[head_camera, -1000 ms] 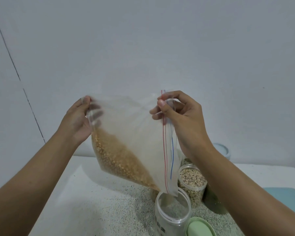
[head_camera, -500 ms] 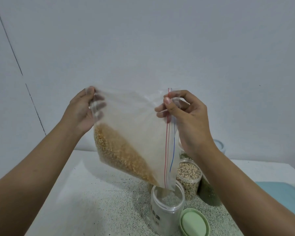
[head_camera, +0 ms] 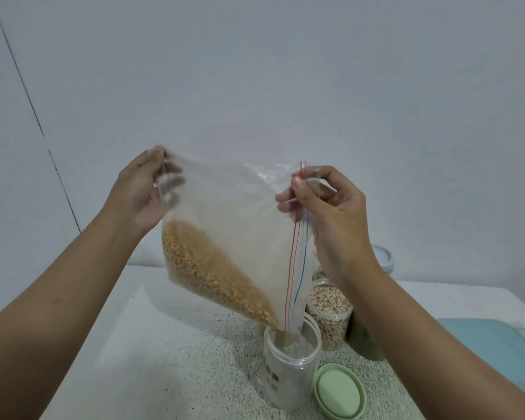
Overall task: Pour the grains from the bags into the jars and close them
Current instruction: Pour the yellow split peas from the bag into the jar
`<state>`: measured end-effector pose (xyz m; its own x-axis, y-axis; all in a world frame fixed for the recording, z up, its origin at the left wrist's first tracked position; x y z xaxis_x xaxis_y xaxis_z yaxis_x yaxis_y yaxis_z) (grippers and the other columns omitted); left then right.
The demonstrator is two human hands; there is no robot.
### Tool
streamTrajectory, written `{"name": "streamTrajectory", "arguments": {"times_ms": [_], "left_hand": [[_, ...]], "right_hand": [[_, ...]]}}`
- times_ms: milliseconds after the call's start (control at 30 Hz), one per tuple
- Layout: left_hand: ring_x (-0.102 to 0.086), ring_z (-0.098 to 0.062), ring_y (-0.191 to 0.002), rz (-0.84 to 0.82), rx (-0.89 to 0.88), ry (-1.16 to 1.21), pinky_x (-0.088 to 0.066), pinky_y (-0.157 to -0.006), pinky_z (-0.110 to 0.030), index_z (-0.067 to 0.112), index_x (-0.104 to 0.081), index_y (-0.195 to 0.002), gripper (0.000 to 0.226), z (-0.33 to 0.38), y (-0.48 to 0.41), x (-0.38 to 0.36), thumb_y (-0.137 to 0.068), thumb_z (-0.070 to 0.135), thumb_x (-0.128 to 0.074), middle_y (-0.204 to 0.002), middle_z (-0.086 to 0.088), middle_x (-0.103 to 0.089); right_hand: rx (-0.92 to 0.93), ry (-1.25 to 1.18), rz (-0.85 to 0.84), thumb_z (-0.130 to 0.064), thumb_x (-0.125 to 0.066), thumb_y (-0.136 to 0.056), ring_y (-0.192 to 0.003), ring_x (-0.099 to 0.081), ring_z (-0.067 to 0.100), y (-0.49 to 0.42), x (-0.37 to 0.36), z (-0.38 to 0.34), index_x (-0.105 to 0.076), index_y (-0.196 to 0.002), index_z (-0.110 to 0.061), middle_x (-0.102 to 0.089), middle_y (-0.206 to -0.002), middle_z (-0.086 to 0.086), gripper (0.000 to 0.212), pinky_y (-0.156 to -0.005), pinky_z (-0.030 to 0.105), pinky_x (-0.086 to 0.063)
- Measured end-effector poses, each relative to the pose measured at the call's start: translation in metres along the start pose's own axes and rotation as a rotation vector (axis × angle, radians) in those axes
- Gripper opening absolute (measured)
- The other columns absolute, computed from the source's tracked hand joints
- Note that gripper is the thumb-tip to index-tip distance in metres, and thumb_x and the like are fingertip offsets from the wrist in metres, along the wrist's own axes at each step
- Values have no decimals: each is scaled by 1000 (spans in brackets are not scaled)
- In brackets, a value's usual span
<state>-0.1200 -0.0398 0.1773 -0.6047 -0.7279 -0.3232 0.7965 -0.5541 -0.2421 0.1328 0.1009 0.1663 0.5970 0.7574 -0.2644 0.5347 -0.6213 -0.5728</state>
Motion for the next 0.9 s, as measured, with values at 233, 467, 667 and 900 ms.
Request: {"name": "streamTrajectory", "arguments": {"times_ms": [233, 467, 667, 900], "left_hand": [[-68, -11, -68, 3, 1, -6, -41, -64, -29, 28, -71, -74, 34, 3, 7, -6, -104, 34, -55, -74, 11, -68], [-67, -12, -67, 2, -5, -13, -41, -65, -30, 29, -72, -71, 37, 5, 10, -11, -104, 33, -55, -73, 10, -68], [-67, -12, -67, -16, -2, -23, -41, -65, -31, 29, -71, -72, 36, 5, 9, -13, -104, 33, -55, -73, 10, -67], [-68, -10, -68, -27, -2, -36, -42, -65, -31, 30, -71, -72, 36, 5, 9, -13, -104, 34, -54, -73, 11, -68]], "right_hand": [[-9, -13, 15, -4, -63, -98, -71, -69, 27, 4, 2, -1, -63, -99, -4, -73, -79, 15, 1, -65, 33, -48], [-16, -38, 37, -3, -62, -98, -69, -69, 26, 8, 6, -2, -63, -97, -5, -73, -76, 12, 3, -66, 35, -46], [-21, -51, 43, -3, -63, -97, -68, -69, 25, 9, 9, -2, -63, -98, -4, -73, -77, 14, 1, -65, 32, -47], [-30, -76, 46, -4, -63, -96, -68, -69, 26, 12, 11, 1, -64, -97, -4, -73, -76, 14, 1, -65, 31, -48]]}}
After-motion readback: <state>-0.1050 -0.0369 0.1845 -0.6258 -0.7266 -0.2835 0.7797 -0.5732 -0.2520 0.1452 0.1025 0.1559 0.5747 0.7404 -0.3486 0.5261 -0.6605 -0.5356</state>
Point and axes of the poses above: each hand's wrist, its own y-axis away from the middle knuckle, its own x-axis out of the back of the hand, z = x × y, the point moved 3 cm from there along -y, towards the middle knuckle
